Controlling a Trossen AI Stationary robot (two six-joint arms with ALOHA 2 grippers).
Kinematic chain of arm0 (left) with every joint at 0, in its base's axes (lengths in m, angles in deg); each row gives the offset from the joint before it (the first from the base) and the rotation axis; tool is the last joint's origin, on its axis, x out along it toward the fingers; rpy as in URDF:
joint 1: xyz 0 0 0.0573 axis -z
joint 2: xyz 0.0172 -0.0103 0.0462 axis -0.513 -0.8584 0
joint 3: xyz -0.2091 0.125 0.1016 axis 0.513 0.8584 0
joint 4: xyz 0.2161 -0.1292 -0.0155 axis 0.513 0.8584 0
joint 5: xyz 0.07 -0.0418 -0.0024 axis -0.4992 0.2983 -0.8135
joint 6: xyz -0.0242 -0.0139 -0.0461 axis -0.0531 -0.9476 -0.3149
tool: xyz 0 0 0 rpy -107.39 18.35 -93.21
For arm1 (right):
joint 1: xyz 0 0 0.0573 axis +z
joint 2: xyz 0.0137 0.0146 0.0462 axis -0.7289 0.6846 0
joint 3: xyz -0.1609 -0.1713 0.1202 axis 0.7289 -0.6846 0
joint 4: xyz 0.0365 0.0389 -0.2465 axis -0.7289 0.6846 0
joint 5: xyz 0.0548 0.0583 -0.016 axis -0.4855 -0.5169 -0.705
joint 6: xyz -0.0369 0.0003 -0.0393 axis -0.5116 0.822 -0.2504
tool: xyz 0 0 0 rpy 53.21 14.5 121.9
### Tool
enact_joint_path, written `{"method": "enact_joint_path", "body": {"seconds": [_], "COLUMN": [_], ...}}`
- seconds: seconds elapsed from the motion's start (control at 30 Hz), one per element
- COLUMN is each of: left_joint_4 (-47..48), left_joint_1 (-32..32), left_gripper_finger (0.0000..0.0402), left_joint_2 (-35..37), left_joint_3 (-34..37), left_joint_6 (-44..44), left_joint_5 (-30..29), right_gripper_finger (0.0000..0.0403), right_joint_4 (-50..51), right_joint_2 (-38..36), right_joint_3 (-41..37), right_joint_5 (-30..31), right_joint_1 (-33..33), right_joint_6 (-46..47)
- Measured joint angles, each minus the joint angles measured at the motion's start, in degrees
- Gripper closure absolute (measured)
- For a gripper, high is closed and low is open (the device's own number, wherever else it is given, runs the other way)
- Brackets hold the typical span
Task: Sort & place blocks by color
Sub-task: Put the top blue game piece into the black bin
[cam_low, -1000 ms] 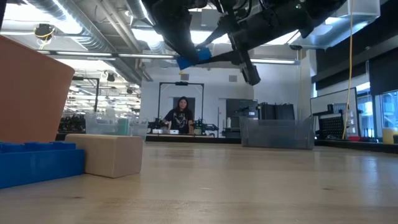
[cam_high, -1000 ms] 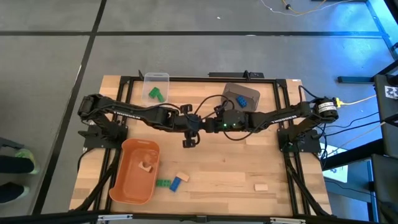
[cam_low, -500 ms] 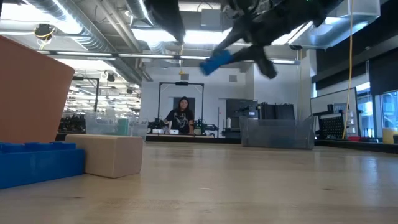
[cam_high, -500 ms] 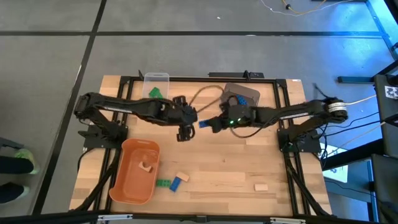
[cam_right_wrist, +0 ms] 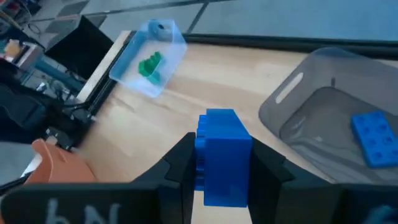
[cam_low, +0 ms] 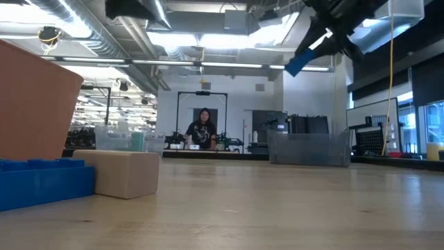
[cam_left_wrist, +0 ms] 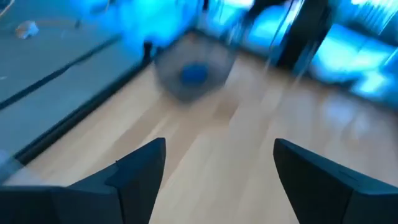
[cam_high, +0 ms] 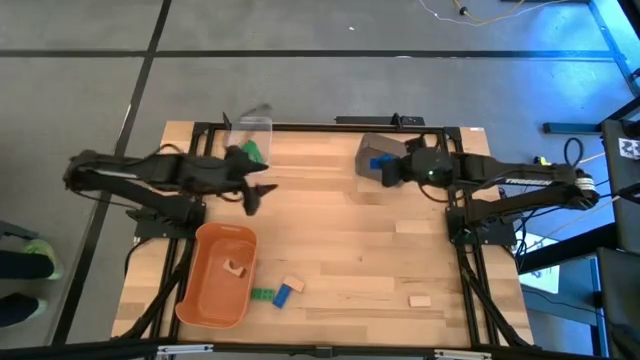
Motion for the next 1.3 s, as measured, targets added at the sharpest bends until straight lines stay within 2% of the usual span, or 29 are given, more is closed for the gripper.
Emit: {"method": "enact_joint_path", "body": {"seconds": [0.1, 0.2, 0.27, 0.47, 0.7, 0.9, 1.0, 1.3], "left_joint_4": [-9.3, -12.8, -11.9, -12.2, -12.3, -12.1, -11.9, -12.0], "left_joint_1": [0.1, 0.1, 0.1, 0.2, 0.2, 0.2, 0.1, 0.2], "left_gripper_finger": [0.0112, 0.0112, 0.0112, 0.0112, 0.0112, 0.0111, 0.0111, 0.0111], "left_joint_2": [5.2, 7.4, 8.7, 9.4, 8.8, 8.6, 8.5, 8.6], "left_joint_3": [4.8, 6.9, 7.2, 7.2, 7.2, 7.2, 7.2, 7.2], "left_joint_6": [0.1, 3.9, 4.1, -1.4, -1.8, -1.9, -1.9, -2.0], "left_joint_5": [-2.0, -6.4, -8.2, -6.3, -5.5, -5.5, -5.5, -5.5], "right_gripper_finger": [0.0305, 0.0305, 0.0305, 0.0305, 0.0305, 0.0303, 0.0286, 0.0262], "right_joint_4": [-0.3, -0.6, -0.5, 2.9, 5.0, 4.9, 4.3, 2.2], "right_joint_2": [-0.8, -0.2, 0.9, 7.0, 20.3, 29.8, 32.4, 34.1], "right_joint_3": [0.0, 0.0, 0.3, 3.4, 4.3, 4.3, 4.3, 4.3], "right_joint_5": [1.1, 1.0, 0.2, -3.8, -12.6, -14.0, -14.7, -16.8], "right_joint_1": [-0.8, -2.4, -4.4, -13.2, -21.6, -22.8, -22.8, -22.9], "right_joint_6": [-0.4, -1.3, -3.0, -9.7, -16.3, -16.9, -16.7, -15.6]}}
